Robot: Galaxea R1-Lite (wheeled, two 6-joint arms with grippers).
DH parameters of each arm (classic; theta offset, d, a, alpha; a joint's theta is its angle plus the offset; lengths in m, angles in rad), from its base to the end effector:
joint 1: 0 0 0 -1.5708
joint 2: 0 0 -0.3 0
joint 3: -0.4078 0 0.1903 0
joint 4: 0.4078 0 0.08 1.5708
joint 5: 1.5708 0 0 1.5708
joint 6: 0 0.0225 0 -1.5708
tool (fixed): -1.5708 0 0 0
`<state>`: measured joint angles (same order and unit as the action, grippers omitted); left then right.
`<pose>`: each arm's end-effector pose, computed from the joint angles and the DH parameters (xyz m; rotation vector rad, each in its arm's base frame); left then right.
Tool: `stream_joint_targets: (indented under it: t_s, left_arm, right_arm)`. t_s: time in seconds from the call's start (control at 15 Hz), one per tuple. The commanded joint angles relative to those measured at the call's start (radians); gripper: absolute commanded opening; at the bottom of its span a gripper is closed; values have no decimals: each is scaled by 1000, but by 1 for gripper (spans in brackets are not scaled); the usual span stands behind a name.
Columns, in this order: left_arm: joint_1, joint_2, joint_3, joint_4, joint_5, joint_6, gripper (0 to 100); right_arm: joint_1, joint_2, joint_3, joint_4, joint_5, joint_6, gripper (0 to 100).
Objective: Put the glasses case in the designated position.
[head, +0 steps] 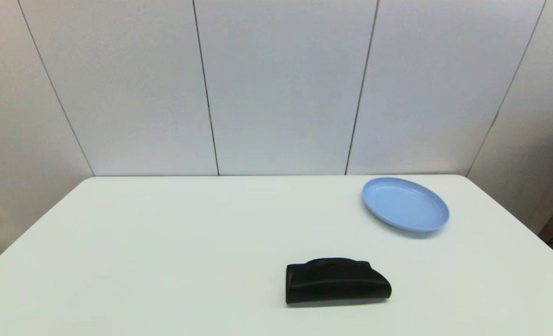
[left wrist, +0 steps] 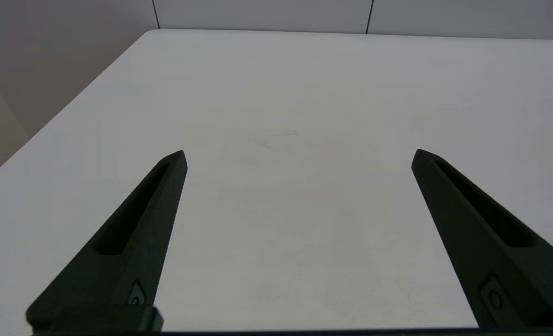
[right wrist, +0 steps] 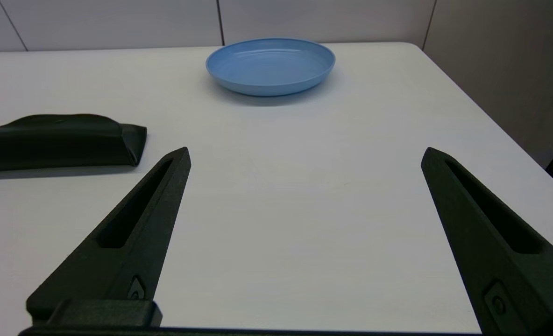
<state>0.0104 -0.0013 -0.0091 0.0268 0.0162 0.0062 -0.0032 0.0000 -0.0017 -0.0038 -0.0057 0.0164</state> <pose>-0.0236 0.0001 0.0752 0.0062 0.0165 0.0265 -0.0229 -0.0001 0.0763 0.0164 -0.0056 -0.0089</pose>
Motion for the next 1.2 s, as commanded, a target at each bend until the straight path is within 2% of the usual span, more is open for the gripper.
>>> stream_joint_targets:
  t_s: [0.07,0.2,0.33,0.4,0.47,0.53,0.67,0.73,0.8,0.87,0.93,1.0,1.2]
  left_arm:
    - [0,1,0,-1,-1,0,100]
    - [0,1,0,-1,-1,0,100]
    - [0,1,0,-1,1,0,100]
    - [0,1,0,-1,1,0,100]
    - [0,1,0,1,1,0,100]
    - [0,1,0,-1,1,0,100]
    - [0,1,0,-1,1,0,100]
    - [-1,1,0,1,1,0,100]
    - [0,1,0,-1,1,0,100]
    - [0,1,0,-1,2,-5,100]
    - [0,1,0,-1,2,-6,100]
    - [0,1,0,-1,1,-6,100]
    - [0,1,0,-1,1,-6,100]
  right_arm:
    - [-1,78,-58,8,-13,-27,100]
    - [-14,285,-256,31,-86,-29,100]
    - [-66,537,-503,39,-92,-32,100]
    - [-80,637,-638,87,-85,-56,100]
    - [-77,709,-747,156,-82,-101,100]
    - [-60,834,-937,312,-82,-174,100]
    - [72,971,-1149,513,-68,-254,100]
    - [126,1034,-1247,608,-23,-274,100]
    - [164,1074,-1322,696,43,-320,100]
    - [173,1085,-1377,786,87,-374,100]
    - [189,1140,-1457,877,125,-461,100]
    - [221,1229,-1529,920,138,-523,100]
    - [293,1359,-1626,1070,135,-585,100]
